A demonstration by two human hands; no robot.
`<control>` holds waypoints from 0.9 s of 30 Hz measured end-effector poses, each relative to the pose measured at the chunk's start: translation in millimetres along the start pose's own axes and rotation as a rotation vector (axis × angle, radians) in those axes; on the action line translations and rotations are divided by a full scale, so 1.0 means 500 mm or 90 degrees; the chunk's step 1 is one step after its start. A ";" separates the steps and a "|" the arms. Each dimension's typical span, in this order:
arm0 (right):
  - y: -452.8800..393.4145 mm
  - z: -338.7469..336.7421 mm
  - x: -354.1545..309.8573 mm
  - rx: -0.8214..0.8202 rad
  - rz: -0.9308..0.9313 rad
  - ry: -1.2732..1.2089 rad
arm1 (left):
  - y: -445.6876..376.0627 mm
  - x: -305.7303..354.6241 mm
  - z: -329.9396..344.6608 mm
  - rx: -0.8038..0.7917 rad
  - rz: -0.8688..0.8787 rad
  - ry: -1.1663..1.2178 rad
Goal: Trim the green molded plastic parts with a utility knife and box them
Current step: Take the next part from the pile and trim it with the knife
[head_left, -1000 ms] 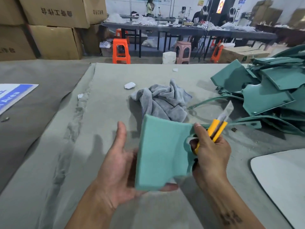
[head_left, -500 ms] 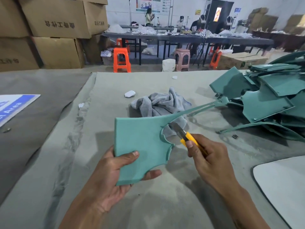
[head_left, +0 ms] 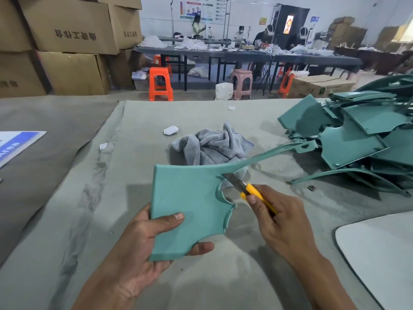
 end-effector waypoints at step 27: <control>0.025 -0.066 0.045 0.267 0.190 0.169 | -0.003 0.002 0.004 0.041 -0.003 0.056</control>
Point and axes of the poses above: each hand's wrist, its own y-axis away from the middle knuckle, its own z-axis out of the palm, x = y × z, the point moved 6 cm from there along -y, towards the middle knuckle, and after that the axes turned 10 degrees about -z, right-handed, at the moved point
